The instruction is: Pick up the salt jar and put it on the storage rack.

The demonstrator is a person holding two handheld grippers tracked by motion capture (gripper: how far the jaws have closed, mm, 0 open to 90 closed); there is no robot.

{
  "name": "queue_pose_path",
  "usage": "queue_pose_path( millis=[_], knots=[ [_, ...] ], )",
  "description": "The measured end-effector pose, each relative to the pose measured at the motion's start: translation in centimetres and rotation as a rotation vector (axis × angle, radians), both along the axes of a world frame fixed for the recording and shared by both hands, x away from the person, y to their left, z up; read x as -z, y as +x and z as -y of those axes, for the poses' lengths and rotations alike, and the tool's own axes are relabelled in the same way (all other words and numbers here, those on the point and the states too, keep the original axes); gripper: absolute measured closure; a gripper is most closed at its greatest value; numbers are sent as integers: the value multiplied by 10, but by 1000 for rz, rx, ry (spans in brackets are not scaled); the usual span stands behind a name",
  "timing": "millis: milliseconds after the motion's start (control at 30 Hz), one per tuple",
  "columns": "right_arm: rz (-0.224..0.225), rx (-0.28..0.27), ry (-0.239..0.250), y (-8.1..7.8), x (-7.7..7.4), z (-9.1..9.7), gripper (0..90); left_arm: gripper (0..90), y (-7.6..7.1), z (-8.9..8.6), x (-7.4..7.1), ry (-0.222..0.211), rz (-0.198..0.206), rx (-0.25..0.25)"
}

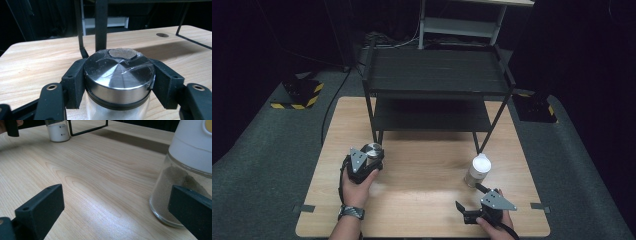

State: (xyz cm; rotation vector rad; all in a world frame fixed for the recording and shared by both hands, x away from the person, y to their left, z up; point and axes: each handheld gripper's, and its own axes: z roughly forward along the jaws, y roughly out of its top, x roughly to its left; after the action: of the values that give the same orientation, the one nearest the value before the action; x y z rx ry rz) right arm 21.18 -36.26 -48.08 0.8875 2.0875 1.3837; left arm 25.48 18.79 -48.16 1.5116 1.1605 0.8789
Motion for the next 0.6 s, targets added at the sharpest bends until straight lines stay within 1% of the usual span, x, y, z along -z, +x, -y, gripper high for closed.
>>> queue_pose_path(
  millis=[67, 167, 200, 333, 433, 467, 600],
  knots=[
    [0, 0, 0, 0, 0, 0, 4, 349, -5, -1, -1, -17, 20, 4],
    [0, 1, 2, 0, 0, 0, 4, 349, -7, -1, -3, -20, 24, 12],
    [0, 3, 1, 0, 0, 0, 4, 349, -9, 0, -5, -10, 27, 18],
    [2, 4, 2, -1, 0, 0, 4, 349, -13, 1, -8, -12, 27, 21],
    [2, 5, 3, -1, 0, 0, 4, 349, -17, 3, -12, -6, 32, 25],
    [1, 4, 3, 0, 0, 0, 4, 349, -20, 5, -15, 6, 35, 30],
    [3, 7, 0, -1, 0, -1, 4, 349, -23, 7, -18, 12, 44, 43]
  ],
)
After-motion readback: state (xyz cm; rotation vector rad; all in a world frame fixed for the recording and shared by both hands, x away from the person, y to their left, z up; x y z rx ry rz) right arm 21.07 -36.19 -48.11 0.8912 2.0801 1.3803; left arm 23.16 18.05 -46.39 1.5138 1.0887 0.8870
